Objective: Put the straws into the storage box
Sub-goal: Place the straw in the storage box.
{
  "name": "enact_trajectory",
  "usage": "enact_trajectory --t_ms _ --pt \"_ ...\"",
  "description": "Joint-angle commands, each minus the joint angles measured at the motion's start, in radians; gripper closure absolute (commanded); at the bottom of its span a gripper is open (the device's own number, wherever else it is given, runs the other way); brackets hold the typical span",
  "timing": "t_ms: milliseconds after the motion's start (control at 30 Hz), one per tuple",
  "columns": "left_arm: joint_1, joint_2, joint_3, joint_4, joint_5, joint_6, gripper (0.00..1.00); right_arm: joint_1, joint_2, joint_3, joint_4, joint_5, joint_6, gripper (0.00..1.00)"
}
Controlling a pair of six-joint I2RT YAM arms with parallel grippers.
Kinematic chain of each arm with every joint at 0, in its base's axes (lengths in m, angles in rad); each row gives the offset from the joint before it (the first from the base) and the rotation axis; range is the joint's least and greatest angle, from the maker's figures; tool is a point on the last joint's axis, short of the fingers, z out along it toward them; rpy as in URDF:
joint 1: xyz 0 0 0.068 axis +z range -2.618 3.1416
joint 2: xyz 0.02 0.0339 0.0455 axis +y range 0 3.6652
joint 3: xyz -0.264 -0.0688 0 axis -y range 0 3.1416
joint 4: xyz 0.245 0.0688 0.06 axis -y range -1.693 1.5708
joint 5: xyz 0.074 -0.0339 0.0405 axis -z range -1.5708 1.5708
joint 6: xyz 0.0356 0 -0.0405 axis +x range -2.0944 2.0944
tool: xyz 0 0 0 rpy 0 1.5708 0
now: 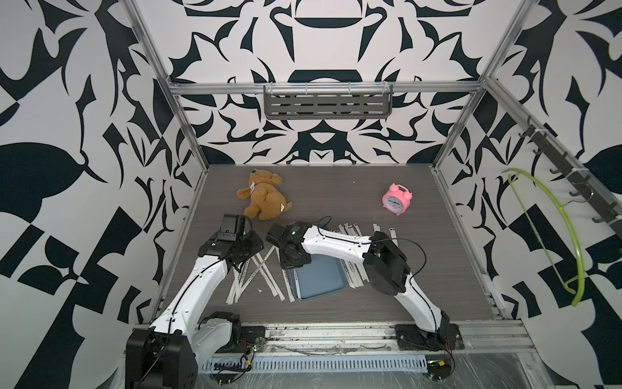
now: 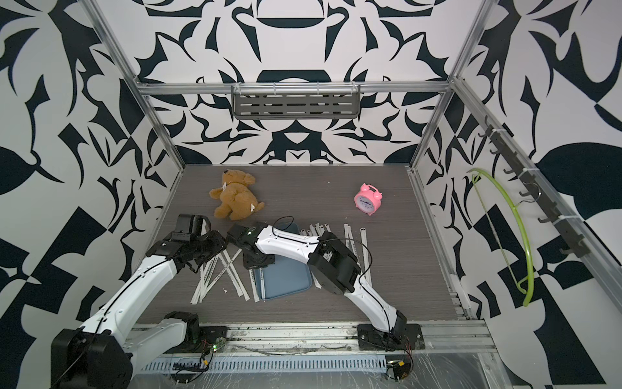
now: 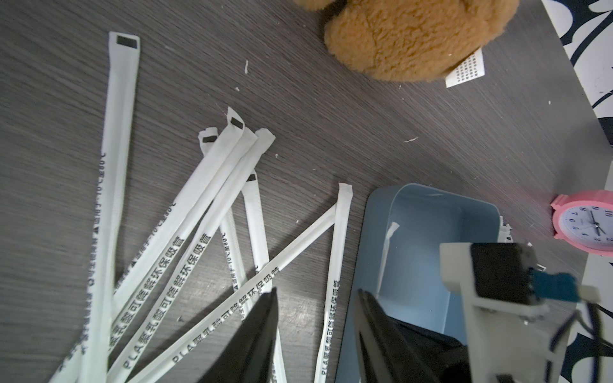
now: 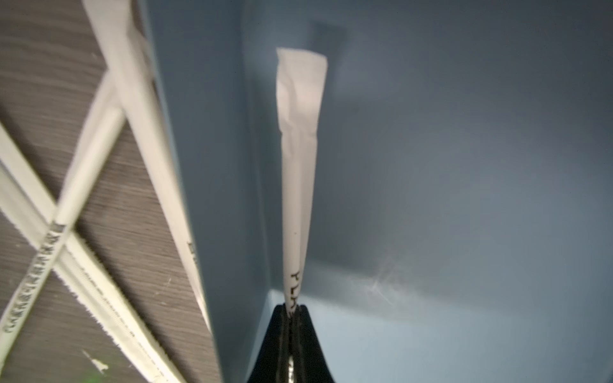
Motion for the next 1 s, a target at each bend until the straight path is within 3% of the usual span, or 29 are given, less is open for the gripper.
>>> enact_trajectory --t_ms 0,333,567,733,867,967 --pt "0.004 0.000 -0.012 0.015 0.022 0.000 0.56 0.003 0.008 0.051 -0.050 -0.024 -0.026 0.91" --pt "0.005 -0.006 -0.008 0.007 0.027 -0.002 0.57 0.001 0.005 0.057 -0.061 -0.014 -0.050 0.73" --pt "0.004 -0.020 -0.002 -0.022 0.021 0.006 0.58 -0.011 -0.043 0.035 -0.046 -0.033 -0.059 0.71" --pt "-0.001 -0.018 0.001 -0.056 0.029 -0.006 0.65 -0.041 -0.135 -0.047 0.033 -0.107 -0.049 0.67" --pt "-0.064 -0.069 -0.010 -0.099 -0.070 -0.044 0.66 -0.079 -0.196 -0.097 0.069 -0.169 -0.064 0.64" --pt "-0.121 -0.102 -0.033 -0.102 -0.123 -0.092 0.67 -0.102 -0.249 -0.153 0.079 -0.163 -0.096 0.67"
